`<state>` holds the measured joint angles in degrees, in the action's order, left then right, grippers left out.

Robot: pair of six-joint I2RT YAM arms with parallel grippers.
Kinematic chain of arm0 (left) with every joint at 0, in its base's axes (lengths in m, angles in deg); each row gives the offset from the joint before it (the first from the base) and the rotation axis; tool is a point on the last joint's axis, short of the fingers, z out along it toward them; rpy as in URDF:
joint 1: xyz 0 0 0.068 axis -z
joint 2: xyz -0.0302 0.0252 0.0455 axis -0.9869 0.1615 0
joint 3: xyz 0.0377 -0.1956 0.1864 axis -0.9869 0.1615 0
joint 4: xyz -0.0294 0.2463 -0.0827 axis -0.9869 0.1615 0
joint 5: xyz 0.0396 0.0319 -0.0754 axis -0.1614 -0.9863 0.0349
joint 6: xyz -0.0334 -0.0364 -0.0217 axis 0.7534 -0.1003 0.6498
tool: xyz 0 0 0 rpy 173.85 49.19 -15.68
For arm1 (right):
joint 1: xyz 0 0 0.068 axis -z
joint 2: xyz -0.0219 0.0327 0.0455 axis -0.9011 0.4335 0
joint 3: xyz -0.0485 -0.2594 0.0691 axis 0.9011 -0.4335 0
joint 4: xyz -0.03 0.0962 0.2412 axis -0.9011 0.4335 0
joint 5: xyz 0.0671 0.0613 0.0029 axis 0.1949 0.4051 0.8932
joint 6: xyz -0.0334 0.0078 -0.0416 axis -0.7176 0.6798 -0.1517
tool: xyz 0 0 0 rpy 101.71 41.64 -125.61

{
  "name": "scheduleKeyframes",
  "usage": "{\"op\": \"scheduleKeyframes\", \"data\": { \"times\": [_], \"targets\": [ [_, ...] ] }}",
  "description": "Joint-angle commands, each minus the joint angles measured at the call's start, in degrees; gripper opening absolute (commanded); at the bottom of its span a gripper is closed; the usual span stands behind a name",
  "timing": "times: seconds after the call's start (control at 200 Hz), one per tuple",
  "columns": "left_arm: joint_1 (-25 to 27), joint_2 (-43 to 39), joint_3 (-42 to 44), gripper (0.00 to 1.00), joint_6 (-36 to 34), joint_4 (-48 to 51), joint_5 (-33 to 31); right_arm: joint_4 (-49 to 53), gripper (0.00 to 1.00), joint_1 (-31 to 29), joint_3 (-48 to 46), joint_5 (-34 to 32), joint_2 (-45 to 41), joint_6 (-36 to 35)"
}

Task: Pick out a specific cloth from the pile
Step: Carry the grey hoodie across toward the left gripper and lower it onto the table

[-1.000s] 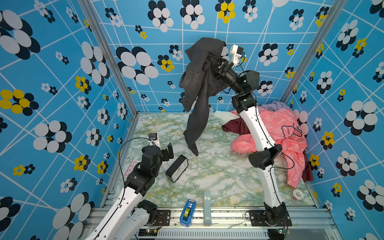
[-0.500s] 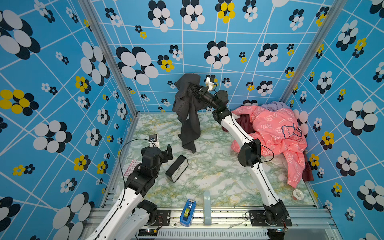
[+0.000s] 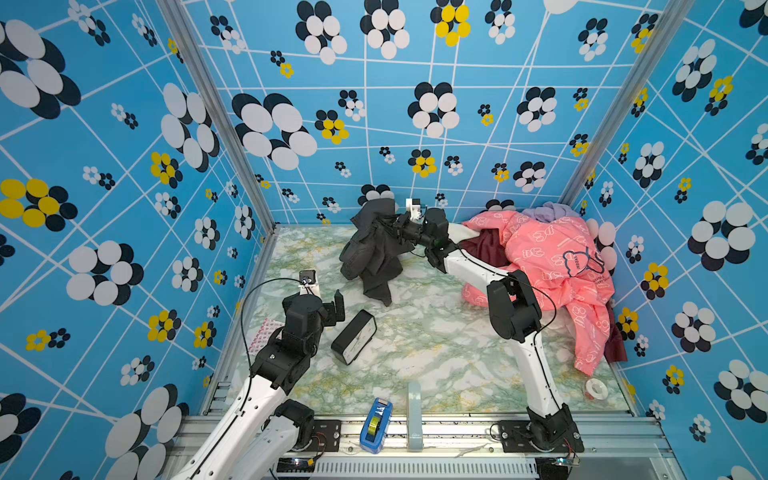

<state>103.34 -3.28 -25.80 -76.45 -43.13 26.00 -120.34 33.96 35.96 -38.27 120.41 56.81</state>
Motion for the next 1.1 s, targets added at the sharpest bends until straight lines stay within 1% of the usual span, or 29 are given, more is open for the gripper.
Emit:
{"op": "scheduleKeyframes", "data": {
  "times": [0.0, 0.155, 0.26, 0.305, 0.365, 0.475, 0.625, 0.675, 0.76, 0.935, 1.094],
  "targets": [
    [0.1, -1.1, 0.6, 0.99, -0.9, 0.2, -1.1, -4.3, 0.00, -2.0, -1.6, -0.5, -0.2, -1.2],
    [0.0, -1.8, 0.6, 0.99, -1.2, 0.5, -1.5, 0.3, 0.00, -3.3, -3.2, -1.6, 2.3, -2.0],
    [0.1, -2.2, 0.6, 0.99, -1.6, 0.7, -1.9, 9.7, 0.00, -4.7, -3.2, -2.1, 2.4, -6.8],
    [0.0, -2.3, 0.6, 0.99, -1.7, 0.7, -2.0, 15.4, 0.00, -5.6, -2.0, -2.5, 2.5, -9.6],
    [0.1, -2.3, 0.6, 0.99, -1.8, 0.6, -2.2, 22.2, 0.00, -6.8, 1.0, -2.3, 4.1, -12.0],
    [0.1, -2.3, 0.8, 0.99, -1.8, 0.4, -2.1, 25.5, 0.00, -8.4, 6.4, 0.0, 8.3, -11.2],
    [0.0, -2.3, 0.7, 0.99, -1.8, 0.5, -2.1, 35.2, 0.00, -11.3, 19.5, 3.2, 15.9, -12.1],
    [0.0, -2.3, 0.7, 0.99, -1.8, 0.6, -2.2, 36.9, 0.00, -12.1, 22.8, 4.0, 18.0, -11.8],
    [0.0, -2.4, 0.7, 0.99, -1.8, 0.7, -2.4, 37.4, 0.00, -13.3, 28.4, 5.3, 21.6, -9.8],
    [0.0, -2.6, 0.9, 0.99, -1.8, 0.7, -2.3, 38.4, 0.00, -15.1, 38.4, 5.7, 27.1, -7.5],
    [0.0, -2.7, 0.8, 0.99, -1.8, 0.8, -2.2, 32.4, 0.00, -16.1, 45.6, 6.2, 31.8, -2.1]
  ]
}}
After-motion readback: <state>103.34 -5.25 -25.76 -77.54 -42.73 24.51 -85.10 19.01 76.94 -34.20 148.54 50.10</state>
